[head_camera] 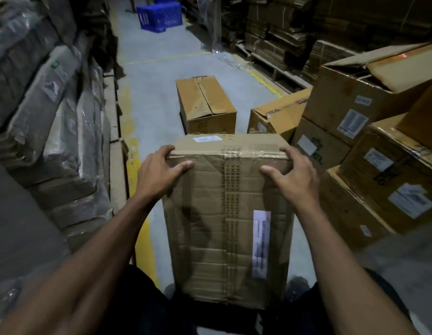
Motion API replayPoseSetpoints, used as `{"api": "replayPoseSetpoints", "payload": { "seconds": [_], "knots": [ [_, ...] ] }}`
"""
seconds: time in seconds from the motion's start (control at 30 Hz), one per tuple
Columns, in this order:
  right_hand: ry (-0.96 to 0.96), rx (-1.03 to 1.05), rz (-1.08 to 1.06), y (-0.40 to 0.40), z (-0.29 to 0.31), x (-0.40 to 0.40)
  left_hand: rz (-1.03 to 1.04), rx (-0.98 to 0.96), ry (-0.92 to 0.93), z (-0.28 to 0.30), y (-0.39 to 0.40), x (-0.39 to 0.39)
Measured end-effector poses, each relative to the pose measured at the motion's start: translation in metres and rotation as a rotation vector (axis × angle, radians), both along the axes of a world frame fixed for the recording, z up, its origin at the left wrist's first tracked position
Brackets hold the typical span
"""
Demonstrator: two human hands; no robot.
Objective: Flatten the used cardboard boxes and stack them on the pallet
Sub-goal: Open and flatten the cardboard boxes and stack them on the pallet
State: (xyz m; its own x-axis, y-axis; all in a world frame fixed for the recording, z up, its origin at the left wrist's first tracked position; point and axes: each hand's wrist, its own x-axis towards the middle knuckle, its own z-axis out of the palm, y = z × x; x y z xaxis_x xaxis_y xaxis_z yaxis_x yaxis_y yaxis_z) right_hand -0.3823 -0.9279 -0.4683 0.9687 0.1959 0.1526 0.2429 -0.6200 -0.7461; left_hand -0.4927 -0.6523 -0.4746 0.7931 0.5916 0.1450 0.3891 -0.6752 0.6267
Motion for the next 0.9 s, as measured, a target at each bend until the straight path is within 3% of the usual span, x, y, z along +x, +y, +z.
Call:
{"api": "replayPoseSetpoints", "payload": {
  "seconds": [0.1,0.27,0.4,0.6,0.7,0.9],
  "knots": [
    [0.041,0.043,-0.017,0.008,-0.021,0.006,0.013,-0.118,0.014,-0.031,-0.005,0.007],
    [0.103,0.277,-0.112,-0.001,-0.043,0.017,0.153,-0.446,-0.199,-0.065,-0.04,0.021],
    [0.207,0.425,-0.208,-0.015,-0.072,0.013,0.179,-0.622,-0.17,-0.106,-0.063,0.01],
    [0.398,0.333,-0.237,-0.032,-0.134,-0.001,0.26,-0.746,0.097,-0.184,-0.083,-0.032],
    [0.492,0.289,-0.216,-0.041,-0.156,-0.007,0.294,-0.778,0.088,-0.208,-0.075,-0.034],
    [0.528,0.229,-0.172,-0.038,-0.158,-0.004,0.321,-0.803,0.004,-0.182,-0.064,-0.016]
  ]
}}
